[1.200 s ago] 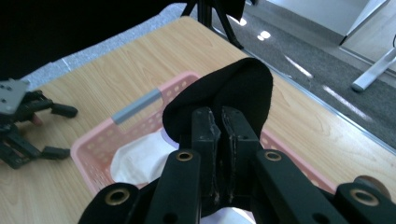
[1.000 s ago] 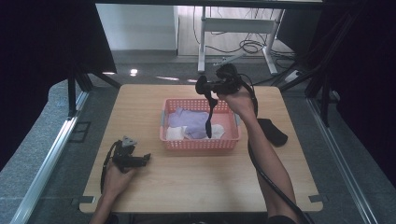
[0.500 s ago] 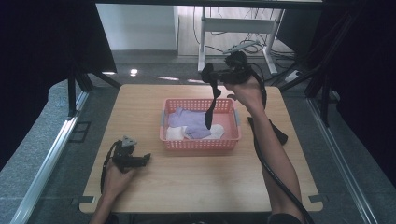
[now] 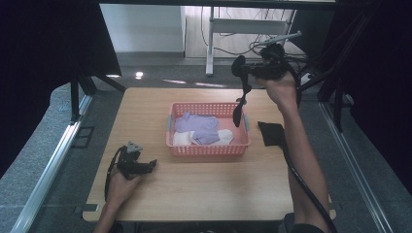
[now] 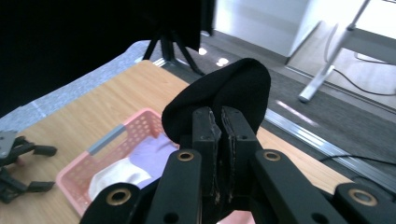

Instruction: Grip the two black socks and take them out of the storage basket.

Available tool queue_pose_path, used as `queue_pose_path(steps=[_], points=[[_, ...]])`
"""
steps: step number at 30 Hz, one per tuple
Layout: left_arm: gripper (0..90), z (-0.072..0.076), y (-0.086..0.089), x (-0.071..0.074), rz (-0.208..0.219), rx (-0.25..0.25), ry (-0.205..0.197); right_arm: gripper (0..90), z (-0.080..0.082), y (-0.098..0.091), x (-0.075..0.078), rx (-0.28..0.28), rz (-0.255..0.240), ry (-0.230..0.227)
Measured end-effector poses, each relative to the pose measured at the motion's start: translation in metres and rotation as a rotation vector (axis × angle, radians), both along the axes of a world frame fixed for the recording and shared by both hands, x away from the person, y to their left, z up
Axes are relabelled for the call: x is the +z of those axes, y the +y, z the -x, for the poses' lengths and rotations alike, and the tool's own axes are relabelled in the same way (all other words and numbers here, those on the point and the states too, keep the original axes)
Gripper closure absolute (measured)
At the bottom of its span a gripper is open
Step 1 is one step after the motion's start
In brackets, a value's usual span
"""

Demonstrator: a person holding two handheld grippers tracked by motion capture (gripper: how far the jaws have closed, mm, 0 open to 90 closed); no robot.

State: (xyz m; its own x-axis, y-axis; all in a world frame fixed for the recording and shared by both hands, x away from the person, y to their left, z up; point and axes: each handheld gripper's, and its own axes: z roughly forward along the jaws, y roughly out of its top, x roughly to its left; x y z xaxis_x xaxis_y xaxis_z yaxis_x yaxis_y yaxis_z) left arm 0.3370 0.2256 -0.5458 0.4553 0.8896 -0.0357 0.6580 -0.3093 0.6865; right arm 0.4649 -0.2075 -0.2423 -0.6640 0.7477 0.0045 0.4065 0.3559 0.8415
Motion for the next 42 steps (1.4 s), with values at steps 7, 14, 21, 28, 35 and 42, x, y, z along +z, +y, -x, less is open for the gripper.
queue_pose_path(steps=[7,14,21,28,35,42], points=[[13.1,0.000,0.000,0.000,0.000,0.000,0.000,84.8,0.002,-0.038,0.006,-0.095,0.010,-0.006],[13.1,0.000,0.000,0.000,0.000,0.000,0.000,84.8,0.002,-0.070,-0.001,-0.186,0.029,-0.003],[13.1,0.000,0.000,0.000,0.002,0.001,-0.004,84.8,-0.002,-0.096,-0.026,-0.263,0.051,0.028],[13.1,0.000,0.000,-0.001,0.006,0.005,-0.006,84.7,-0.008,-0.112,-0.062,-0.301,0.067,0.074],[13.1,0.000,0.000,0.000,0.002,0.001,-0.004,84.5,-0.014,-0.121,-0.103,-0.320,0.088,0.118],[13.1,0.000,0.000,0.000,-0.001,-0.001,-0.002,84.5,-0.020,-0.122,-0.139,-0.320,0.094,0.163]])
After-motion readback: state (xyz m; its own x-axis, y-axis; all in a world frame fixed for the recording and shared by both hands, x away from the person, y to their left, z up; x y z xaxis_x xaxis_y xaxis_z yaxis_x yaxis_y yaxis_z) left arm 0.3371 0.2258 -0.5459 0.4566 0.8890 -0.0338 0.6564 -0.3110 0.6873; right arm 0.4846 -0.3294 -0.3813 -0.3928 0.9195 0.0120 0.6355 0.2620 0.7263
